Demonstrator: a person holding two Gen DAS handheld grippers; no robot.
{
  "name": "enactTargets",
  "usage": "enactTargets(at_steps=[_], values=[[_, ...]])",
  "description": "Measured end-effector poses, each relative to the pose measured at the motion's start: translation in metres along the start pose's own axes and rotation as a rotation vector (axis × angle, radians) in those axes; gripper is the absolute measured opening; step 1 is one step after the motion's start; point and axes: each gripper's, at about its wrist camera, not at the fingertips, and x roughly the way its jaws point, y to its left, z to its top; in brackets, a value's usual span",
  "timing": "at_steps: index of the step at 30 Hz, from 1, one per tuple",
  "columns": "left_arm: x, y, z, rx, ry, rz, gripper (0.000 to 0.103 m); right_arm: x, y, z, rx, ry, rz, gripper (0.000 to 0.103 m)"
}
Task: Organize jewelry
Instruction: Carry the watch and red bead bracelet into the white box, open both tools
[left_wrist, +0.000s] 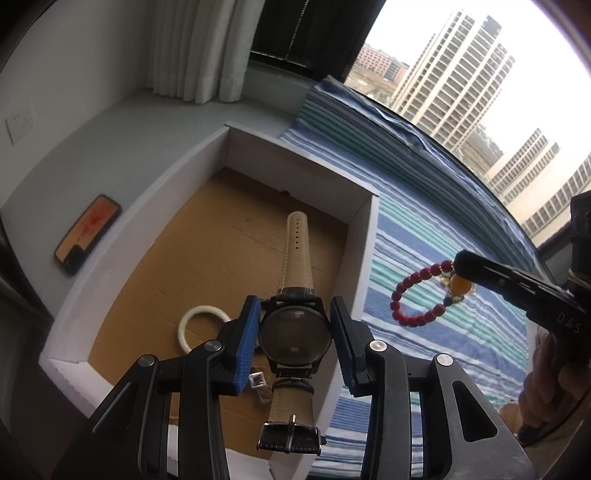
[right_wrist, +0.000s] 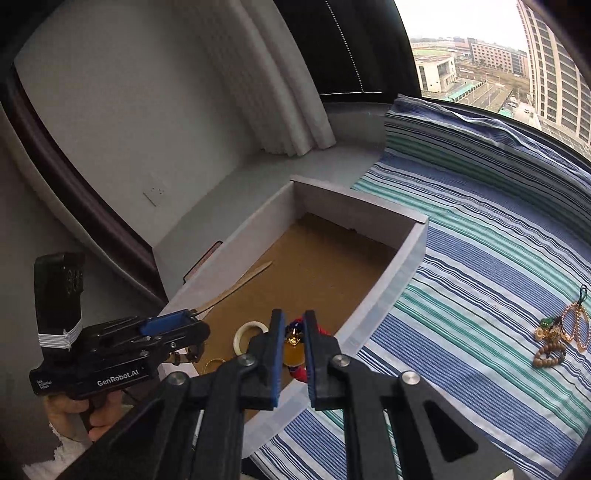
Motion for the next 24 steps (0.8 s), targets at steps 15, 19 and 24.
enactTargets(at_steps=[15,19,24], values=[[0.137,0.070,0.034,-0.235,0.131,0.092,0.038,0.182,0.019,0.020,-0.049,0.150,-0.126,0.010],[0.152,0.073,0.035,-0.239,0.136,0.119,0.039,0.200,0.011,0.021,-0.046,0.143,-0.162,0.010],[0.157,0.073,0.037,-0.228,0.117,0.144,0.040,0.206,0.001,0.021,-0.041,0.108,-0.170,0.011]])
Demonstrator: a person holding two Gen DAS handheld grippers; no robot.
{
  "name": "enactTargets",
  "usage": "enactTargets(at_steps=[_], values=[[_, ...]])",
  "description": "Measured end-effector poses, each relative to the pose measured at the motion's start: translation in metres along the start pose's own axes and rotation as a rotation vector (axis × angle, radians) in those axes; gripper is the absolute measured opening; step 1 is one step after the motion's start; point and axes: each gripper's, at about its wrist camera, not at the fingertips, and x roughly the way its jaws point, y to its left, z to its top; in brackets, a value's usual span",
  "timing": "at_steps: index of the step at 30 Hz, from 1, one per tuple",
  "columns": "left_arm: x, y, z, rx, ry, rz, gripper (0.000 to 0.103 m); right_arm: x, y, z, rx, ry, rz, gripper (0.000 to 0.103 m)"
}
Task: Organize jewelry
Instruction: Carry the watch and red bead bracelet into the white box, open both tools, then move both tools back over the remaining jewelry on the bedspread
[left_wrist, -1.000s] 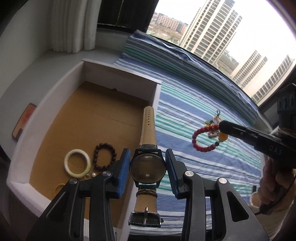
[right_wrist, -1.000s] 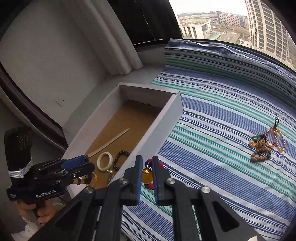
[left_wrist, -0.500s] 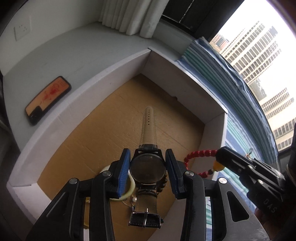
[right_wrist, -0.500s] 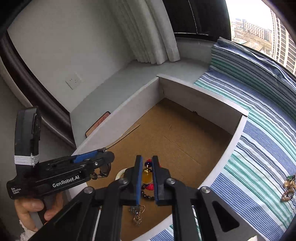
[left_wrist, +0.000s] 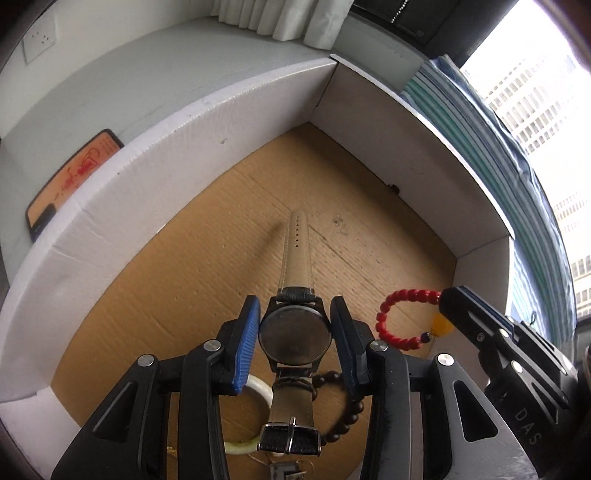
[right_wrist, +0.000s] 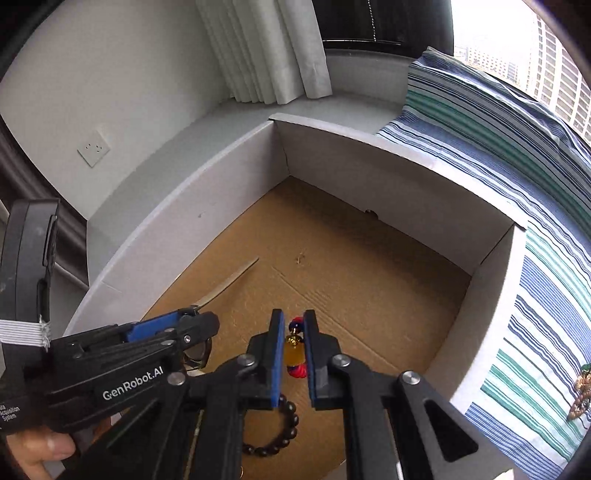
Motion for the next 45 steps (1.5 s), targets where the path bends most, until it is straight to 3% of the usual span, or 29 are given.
enactTargets(at_steps=[1,2,3,4,5,10,14,19,23,30,33,40,45], values=[[0.001,0.001,0.000,-0.003,-0.002,0.010,0.040,0.000,-0.003,0.000,0.007,-0.016,0.002,0.013],[0.000,0.001,0.000,-0.006,-0.007,0.020,0.050,0.000,-0.004,0.001,0.011,-0.028,0.004,0.017],[-0.002,0.002,0.000,-0.009,-0.014,0.029,0.066,-0.001,-0.007,0.001,0.020,-0.037,0.010,0.024],[-0.004,0.001,0.000,-0.009,-0.029,0.035,0.072,-0.004,-0.011,0.001,0.033,-0.046,0.011,0.041],[-0.009,0.000,-0.001,-0.005,-0.047,0.041,0.080,-0.007,-0.015,0.000,0.045,-0.056,0.014,0.048],[-0.037,-0.009,-0.014,0.025,-0.084,0.016,0.085,-0.039,-0.033,-0.010,0.074,-0.114,0.020,0.048],[-0.071,-0.036,-0.047,0.106,-0.124,-0.021,0.091,-0.074,-0.057,-0.039,0.096,-0.165,-0.005,0.050],[-0.098,-0.101,-0.110,0.285,-0.118,-0.103,0.094,-0.113,-0.105,-0.111,0.156,-0.215,-0.033,0.054],[-0.102,-0.160,-0.165,0.438,-0.083,-0.189,0.095,-0.138,-0.164,-0.181,0.277,-0.224,-0.073,0.055],[-0.058,-0.250,-0.227,0.617,0.038,-0.283,0.095,-0.182,-0.243,-0.302,0.447,-0.226,-0.206,0.055],[-0.036,-0.282,-0.241,0.666,0.040,-0.309,0.095,-0.198,-0.257,-0.337,0.495,-0.248,-0.245,0.055],[0.021,-0.387,-0.235,0.870,0.096,-0.376,0.095,-0.219,-0.260,-0.374,0.568,-0.344,-0.183,0.056],[0.070,-0.450,-0.219,0.966,0.047,-0.311,0.095,-0.222,-0.259,-0.387,0.578,-0.359,-0.137,0.056]])
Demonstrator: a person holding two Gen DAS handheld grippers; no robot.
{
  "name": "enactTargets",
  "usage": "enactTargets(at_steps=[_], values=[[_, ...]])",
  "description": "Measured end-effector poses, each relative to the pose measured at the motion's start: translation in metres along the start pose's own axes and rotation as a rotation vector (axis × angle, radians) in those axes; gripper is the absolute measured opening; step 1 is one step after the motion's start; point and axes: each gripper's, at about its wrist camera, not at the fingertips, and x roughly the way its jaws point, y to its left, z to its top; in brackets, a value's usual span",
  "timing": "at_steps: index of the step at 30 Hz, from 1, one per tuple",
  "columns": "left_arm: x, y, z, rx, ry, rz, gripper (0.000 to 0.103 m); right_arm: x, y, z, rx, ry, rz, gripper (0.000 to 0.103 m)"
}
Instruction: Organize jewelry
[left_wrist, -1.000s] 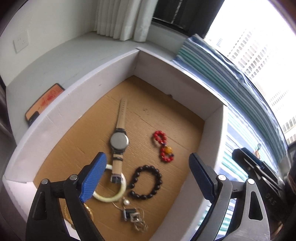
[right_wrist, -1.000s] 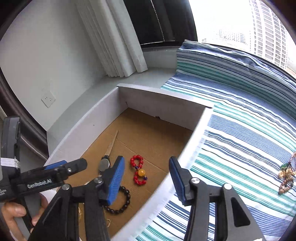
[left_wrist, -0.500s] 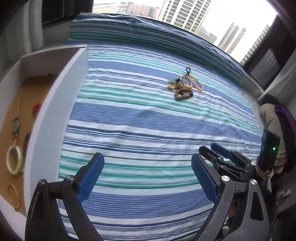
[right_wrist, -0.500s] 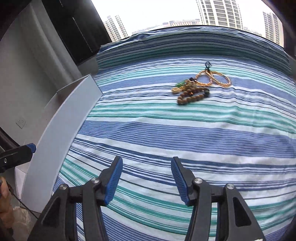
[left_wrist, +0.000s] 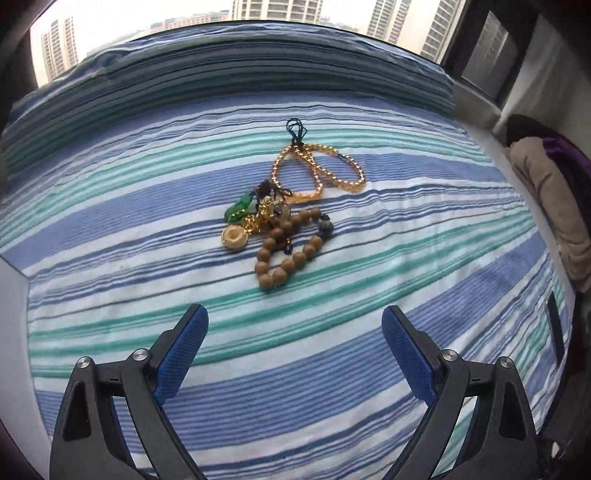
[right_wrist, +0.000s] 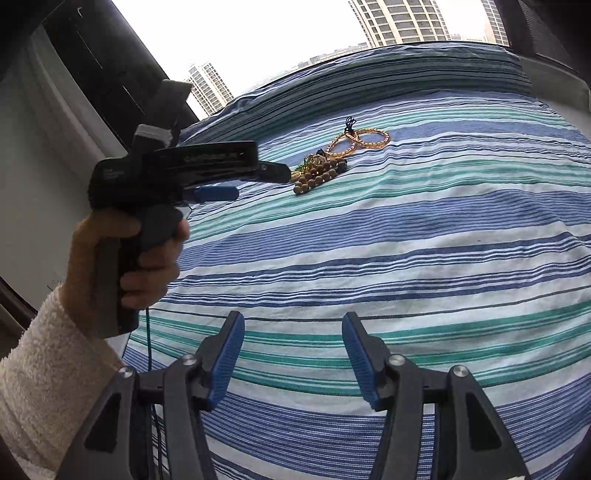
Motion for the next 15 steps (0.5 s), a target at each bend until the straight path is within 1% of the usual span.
enactTargets(at_steps=[2,5,7,8,9,10,12,15], values=[[0.021,-0.001,0.011,0.027,0.009,0.020,0.095,-0.003,-0.003,-0.004,0.010,0.000,0.016,0.056],[0.046,-0.003,0.020,0.066,-0.009,0.051,0.094,-0.005,-0.009,-0.010,0.020,0.006,0.029,0.056],[0.058,-0.004,0.021,0.084,-0.018,0.057,0.081,-0.005,-0.014,-0.015,0.027,0.016,0.033,0.056],[0.060,-0.005,0.020,0.098,-0.025,0.074,0.074,-0.004,-0.017,-0.017,0.028,0.021,0.034,0.056],[0.062,-0.006,0.018,0.110,-0.027,0.076,0.063,-0.005,-0.020,-0.020,0.029,0.026,0.032,0.056],[0.060,-0.006,0.015,0.114,-0.045,0.067,0.057,-0.003,-0.023,-0.021,0.035,0.032,0.027,0.056],[0.054,-0.007,0.009,0.128,-0.041,0.050,0.024,0.000,-0.030,-0.023,0.056,0.041,0.026,0.056],[0.044,-0.005,-0.007,0.116,-0.017,0.027,0.022,0.006,-0.037,-0.019,0.078,0.047,0.023,0.056]])
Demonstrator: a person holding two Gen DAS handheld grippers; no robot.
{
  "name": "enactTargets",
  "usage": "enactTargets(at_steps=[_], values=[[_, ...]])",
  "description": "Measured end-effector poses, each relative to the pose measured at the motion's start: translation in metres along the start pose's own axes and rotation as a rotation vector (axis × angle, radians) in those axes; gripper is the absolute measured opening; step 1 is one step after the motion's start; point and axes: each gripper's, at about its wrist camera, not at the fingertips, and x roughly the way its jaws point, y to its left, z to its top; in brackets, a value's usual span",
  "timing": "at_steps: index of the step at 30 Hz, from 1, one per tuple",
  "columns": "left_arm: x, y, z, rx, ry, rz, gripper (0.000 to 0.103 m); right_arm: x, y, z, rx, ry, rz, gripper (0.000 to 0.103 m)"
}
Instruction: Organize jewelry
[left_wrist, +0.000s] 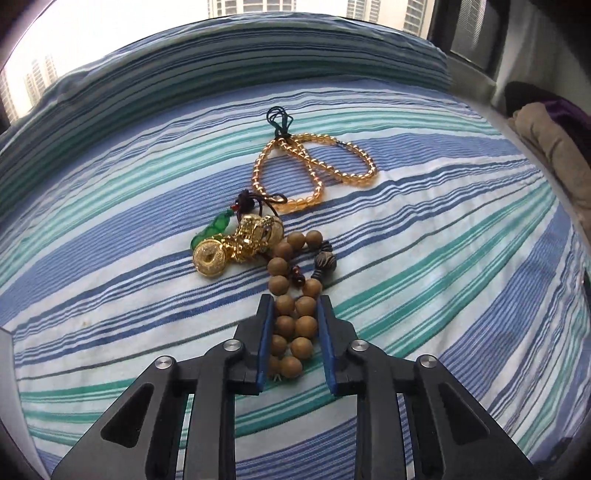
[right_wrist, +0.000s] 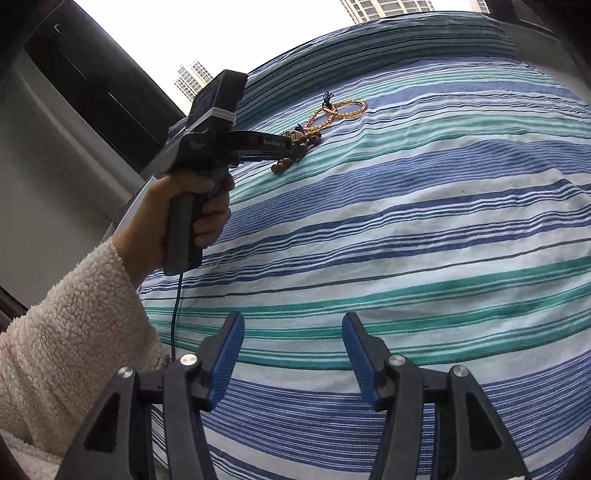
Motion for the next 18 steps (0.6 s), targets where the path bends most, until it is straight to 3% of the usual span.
enactTargets(at_steps=[10,14,16,18], values=[[-0.073,-0.006,-0.112,-0.050,0.057,-0.005,0.022,-0.004,0.000,0.007,-0.010,0.002,0.011,0.056],[-0.086,-0.004,-0.130,-0.086,0.067,-0.011,0.024,-0.008,0.009,0.019,-0.036,0.045,0.010,0.056],[-0.086,-0.004,-0.132,-0.098,0.055,0.012,0.035,-0.009,0.016,0.037,-0.068,0.063,-0.002,0.056],[-0.085,-0.006,-0.133,-0.095,0.043,0.036,0.063,-0.008,0.020,0.060,-0.081,0.076,-0.015,0.056]])
